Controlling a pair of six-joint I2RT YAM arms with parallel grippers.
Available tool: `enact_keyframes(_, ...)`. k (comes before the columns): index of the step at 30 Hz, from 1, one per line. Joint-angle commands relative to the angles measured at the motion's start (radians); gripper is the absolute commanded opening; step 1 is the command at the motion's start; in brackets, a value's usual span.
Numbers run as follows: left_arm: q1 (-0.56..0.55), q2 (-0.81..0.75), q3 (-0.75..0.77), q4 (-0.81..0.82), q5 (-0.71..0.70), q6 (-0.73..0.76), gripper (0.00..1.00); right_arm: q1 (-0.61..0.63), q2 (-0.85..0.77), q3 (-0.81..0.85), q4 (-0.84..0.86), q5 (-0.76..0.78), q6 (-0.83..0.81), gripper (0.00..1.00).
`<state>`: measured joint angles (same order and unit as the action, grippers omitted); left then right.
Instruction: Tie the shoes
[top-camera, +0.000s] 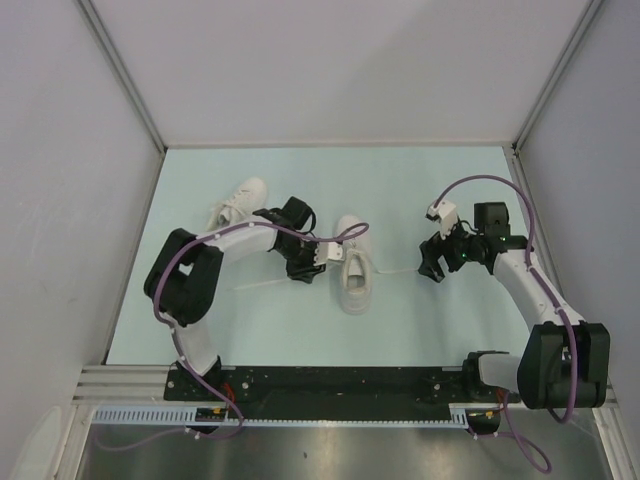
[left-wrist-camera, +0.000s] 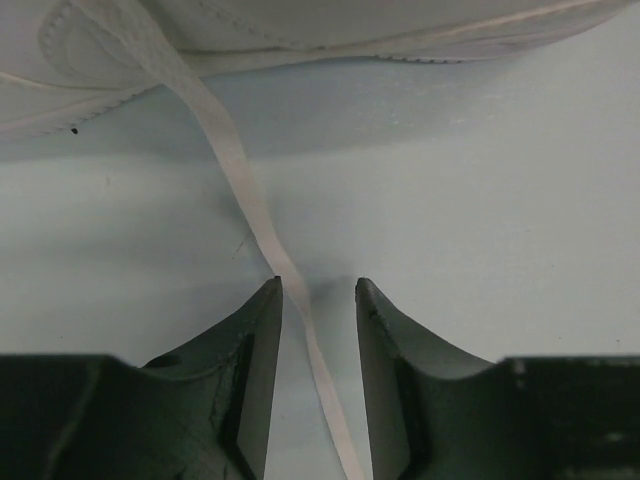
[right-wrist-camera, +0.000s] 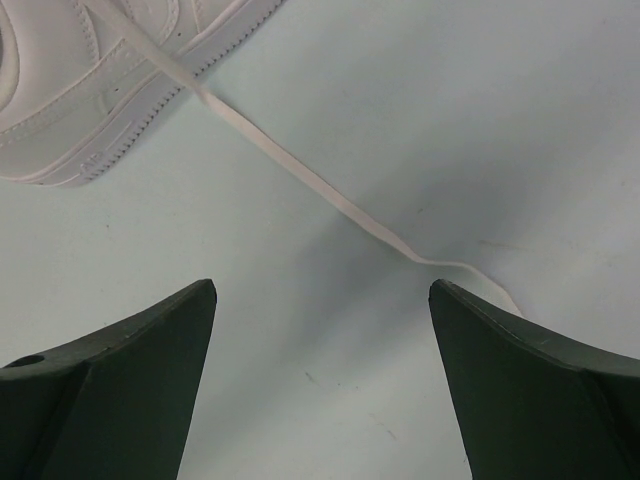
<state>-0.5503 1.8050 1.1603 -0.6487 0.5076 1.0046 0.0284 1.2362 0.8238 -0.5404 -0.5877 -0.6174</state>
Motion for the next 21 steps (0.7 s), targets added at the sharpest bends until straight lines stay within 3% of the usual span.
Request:
enact_keyframes(1,-0.004,0.027,0.042,0.000,-0.063,0.043,0.38,-0.021,0.003,0.040,-0.016,0.003,0.013,0.92)
enact_keyframes(16,-0.040,0.073,0.068,0.041,-0.083,-0.009,0.40,-0.062,0.028,0.041,-0.020,-0.006,0.021,0.90)
enact_keyframes(21,-0.054,0.080,0.056,0.070,-0.099,-0.020,0.37,-0.070,0.023,0.040,-0.027,-0.008,0.022,0.90)
